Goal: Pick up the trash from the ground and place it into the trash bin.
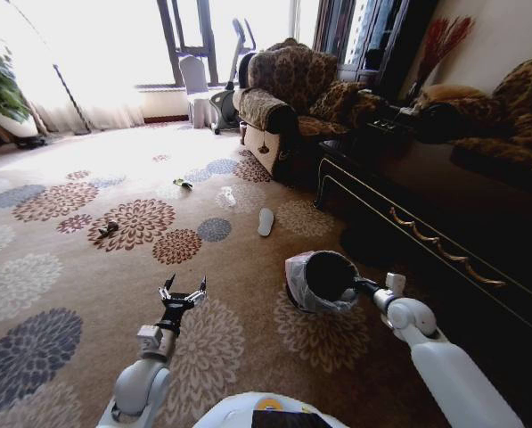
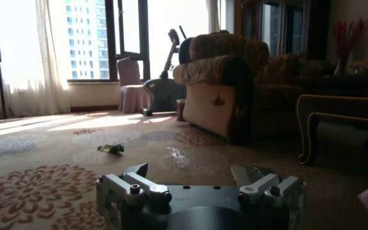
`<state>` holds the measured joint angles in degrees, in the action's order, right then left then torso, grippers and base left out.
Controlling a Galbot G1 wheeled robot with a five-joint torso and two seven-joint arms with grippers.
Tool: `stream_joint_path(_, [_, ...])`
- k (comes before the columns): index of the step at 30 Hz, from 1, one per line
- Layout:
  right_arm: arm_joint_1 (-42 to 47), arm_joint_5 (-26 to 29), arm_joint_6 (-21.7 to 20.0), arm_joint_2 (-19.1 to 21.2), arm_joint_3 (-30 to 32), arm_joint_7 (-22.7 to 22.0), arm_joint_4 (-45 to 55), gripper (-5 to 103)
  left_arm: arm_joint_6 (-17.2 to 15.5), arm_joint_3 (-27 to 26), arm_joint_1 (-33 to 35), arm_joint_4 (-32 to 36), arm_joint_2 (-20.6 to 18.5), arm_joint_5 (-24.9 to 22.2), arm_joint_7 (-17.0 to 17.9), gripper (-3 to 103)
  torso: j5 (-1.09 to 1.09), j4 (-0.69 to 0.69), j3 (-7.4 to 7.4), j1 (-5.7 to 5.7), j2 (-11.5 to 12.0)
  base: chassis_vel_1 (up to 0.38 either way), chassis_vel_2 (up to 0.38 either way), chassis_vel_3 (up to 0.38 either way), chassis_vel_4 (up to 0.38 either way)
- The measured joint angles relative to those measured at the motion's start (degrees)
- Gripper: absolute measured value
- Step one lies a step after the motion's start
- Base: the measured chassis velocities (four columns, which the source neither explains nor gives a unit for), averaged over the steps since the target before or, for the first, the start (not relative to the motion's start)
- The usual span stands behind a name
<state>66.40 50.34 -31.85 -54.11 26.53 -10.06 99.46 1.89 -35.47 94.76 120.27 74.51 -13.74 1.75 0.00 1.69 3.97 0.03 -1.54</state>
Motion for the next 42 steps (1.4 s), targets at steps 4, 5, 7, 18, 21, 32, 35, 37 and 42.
stream_joint_path(4, [0.0,0.0,0.0,0.0,0.0,0.0,0.0,1,0.0,0.0,0.0,0.0,0.0,0.0,0.0,100,0.00,0.00,0.00,0.00,0.0,0.000,0.000,0.000,0.000])
stream_joint_path(5, [0.0,0.0,0.0,0.0,0.0,0.0,0.0,1,0.0,0.0,0.0,0.0,0.0,0.0,0.0,100,0.00,0.00,0.00,0.00,0.0,0.000,0.000,0.000,0.000])
stream_joint_path(7, [0.0,0.0,0.0,0.0,0.0,0.0,0.0,1,0.0,0.0,0.0,0.0,0.0,0.0,0.0,100,0.00,0.00,0.00,0.00,0.0,0.000,0.000,0.000,0.000])
stream_joint_path(18, [0.0,0.0,0.0,0.0,0.0,0.0,0.0,1,0.0,0.0,0.0,0.0,0.0,0.0,0.0,100,0.00,0.00,0.00,0.00,0.0,0.000,0.000,0.000,0.000])
stream_joint_path(21, [0.0,0.0,0.0,0.0,0.0,0.0,0.0,1,0.0,0.0,0.0,0.0,0.0,0.0,0.0,100,0.00,0.00,0.00,0.00,0.0,0.000,0.000,0.000,0.000])
stream_joint_path(32, [0.0,0.0,0.0,0.0,0.0,0.0,0.0,1,0.0,0.0,0.0,0.0,0.0,0.0,0.0,100,0.00,0.00,0.00,0.00,0.0,0.000,0.000,0.000,0.000])
stream_joint_path(35, [0.0,0.0,0.0,0.0,0.0,0.0,0.0,1,0.0,0.0,0.0,0.0,0.0,0.0,0.0,100,0.00,0.00,0.00,0.00,0.0,0.000,0.000,0.000,0.000])
stream_joint_path(37, [0.0,0.0,0.0,0.0,0.0,0.0,0.0,1,0.0,-0.1,-0.1,0.0,-0.1,-0.2,0.0,100,0.00,0.00,0.00,0.00,0.0,0.000,0.000,0.000,0.000])
stream_joint_path(42, [3.9,-2.9,1.8,-1.7,3.7,0.3,4.8,1,-2.4,-5.9,-2.5,3.2,-3.4,-7.0,-0.5,100,0.02,0.00,0.00,0.00,0.0,0.000,0.000,0.000,0.000])
